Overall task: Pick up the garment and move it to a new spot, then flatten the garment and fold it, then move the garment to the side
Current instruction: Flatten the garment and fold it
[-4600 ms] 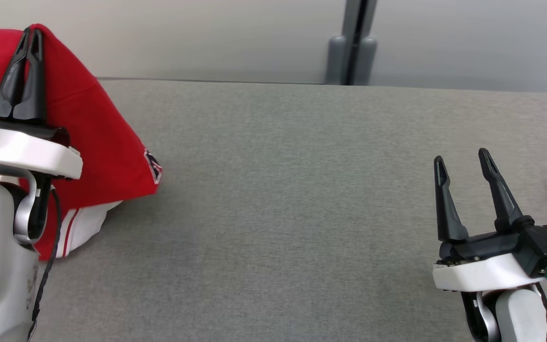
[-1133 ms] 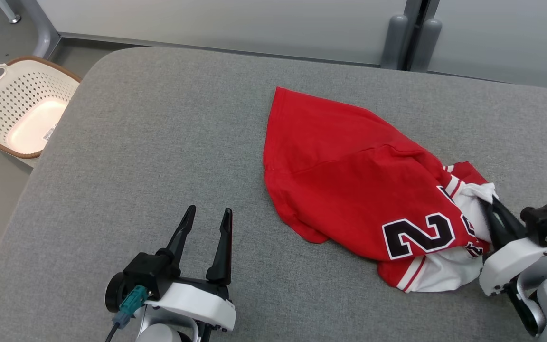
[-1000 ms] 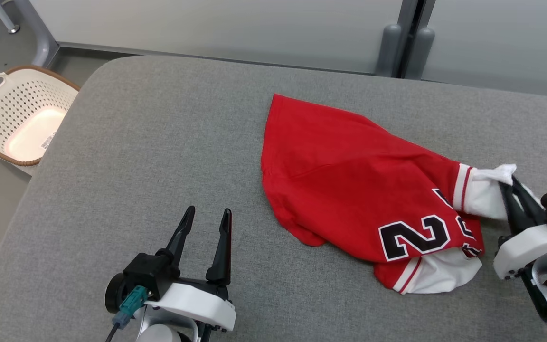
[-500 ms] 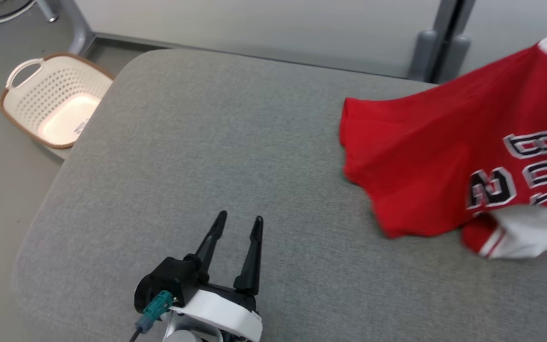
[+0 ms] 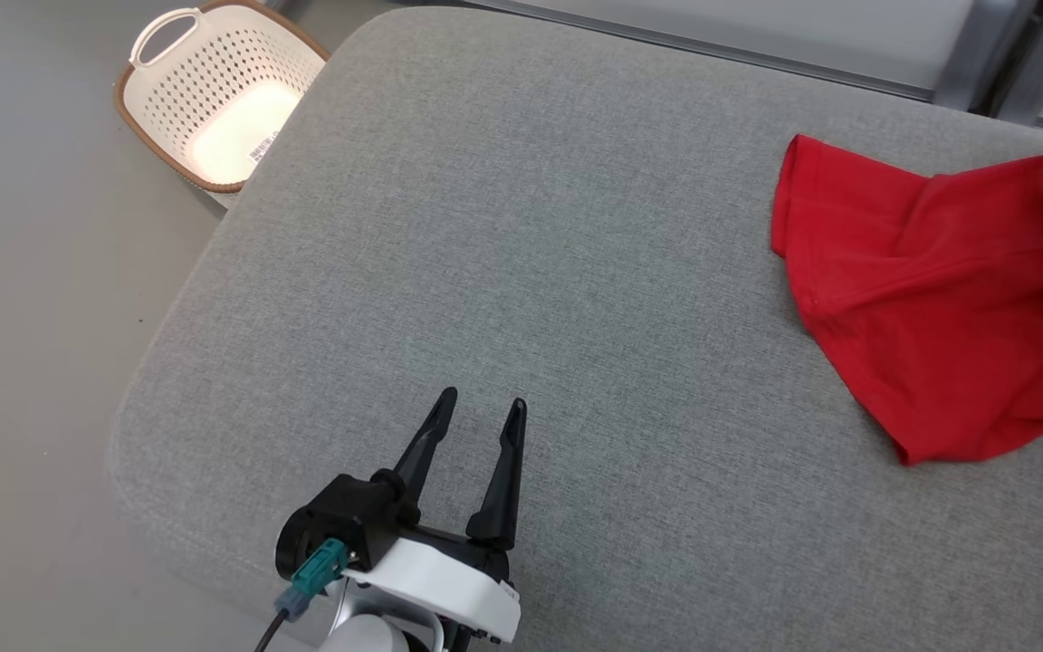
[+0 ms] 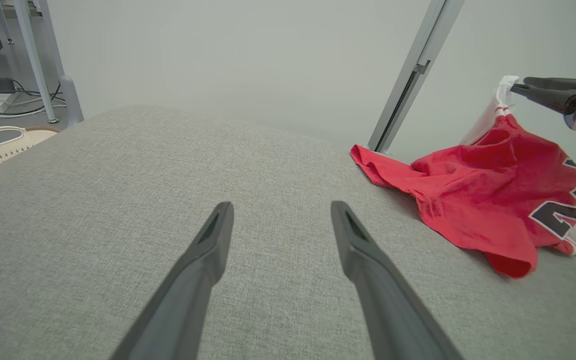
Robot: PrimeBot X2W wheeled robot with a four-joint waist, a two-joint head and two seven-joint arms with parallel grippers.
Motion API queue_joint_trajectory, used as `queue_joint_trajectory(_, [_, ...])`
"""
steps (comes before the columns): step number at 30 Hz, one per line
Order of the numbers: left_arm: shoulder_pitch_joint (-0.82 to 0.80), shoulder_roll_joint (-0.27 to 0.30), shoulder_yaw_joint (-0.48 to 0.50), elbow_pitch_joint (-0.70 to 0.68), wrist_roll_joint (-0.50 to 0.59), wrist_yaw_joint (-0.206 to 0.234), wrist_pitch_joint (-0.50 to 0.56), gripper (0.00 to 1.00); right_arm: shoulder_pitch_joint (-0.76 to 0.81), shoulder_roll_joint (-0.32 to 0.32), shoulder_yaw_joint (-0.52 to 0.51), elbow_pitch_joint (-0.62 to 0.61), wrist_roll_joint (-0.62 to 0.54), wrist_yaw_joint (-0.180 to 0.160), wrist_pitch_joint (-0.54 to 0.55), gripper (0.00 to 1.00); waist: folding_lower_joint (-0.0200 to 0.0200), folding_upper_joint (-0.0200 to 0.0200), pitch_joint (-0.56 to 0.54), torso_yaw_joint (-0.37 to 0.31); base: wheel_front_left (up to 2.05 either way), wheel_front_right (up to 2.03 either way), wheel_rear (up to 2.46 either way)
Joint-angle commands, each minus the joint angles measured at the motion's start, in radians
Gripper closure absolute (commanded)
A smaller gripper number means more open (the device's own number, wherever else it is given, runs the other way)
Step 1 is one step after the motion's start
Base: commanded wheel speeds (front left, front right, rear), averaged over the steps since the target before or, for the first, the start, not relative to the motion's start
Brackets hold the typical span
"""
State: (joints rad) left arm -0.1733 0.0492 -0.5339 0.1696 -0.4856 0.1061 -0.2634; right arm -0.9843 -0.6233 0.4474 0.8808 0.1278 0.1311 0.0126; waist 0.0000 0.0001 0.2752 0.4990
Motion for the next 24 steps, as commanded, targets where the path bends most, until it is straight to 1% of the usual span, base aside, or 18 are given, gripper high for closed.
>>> queue_joint_trajectory(1, [-0.024,0.003,0.006,-0.002,0.001,0.004,-0.002,0.00,-0.007,0.006,0.006,0.008,0.011,-0.001,-0.015,0.00,0.0000,-0.0001,0.000,-0.007,0.00,0.00,0.00])
queue_joint_trajectory(6, [-0.033,0.004,0.022,0.000,0.016,0.004,-0.001,0.00,-0.008,0.040,0.011,0.065,0.049,-0.001,-0.092,0.00,0.0000,-0.0001,-0.021,-0.056,0.00,0.00,0.00])
queue_joint_trajectory(11, [-0.031,0.003,0.055,0.003,0.035,0.000,-0.001,0.00,0.033,0.082,-0.020,0.097,0.098,-0.001,-0.193,0.00,0.0000,-0.0001,-0.069,-0.135,0.00,0.00,0.00])
queue_joint_trajectory(14, [-0.025,0.003,0.076,0.003,0.046,-0.006,-0.001,0.00,0.073,0.118,-0.053,0.090,0.137,-0.001,-0.240,0.00,0.0000,-0.0001,-0.100,-0.188,0.00,0.00,0.00])
queue_joint_trajectory(19, [-0.011,0.004,0.106,0.008,0.063,-0.013,-0.001,0.00,0.201,0.178,-0.100,0.017,0.189,-0.001,-0.273,0.00,0.0000,-0.0001,-0.147,-0.275,0.00,0.00,0.00])
queue_joint_trajectory(24, [0.006,0.003,0.130,0.016,0.072,-0.022,-0.001,0.00,0.378,0.242,-0.180,-0.133,0.213,-0.001,-0.279,0.00,0.0000,-0.0001,-0.178,-0.357,0.00,0.00,0.00])
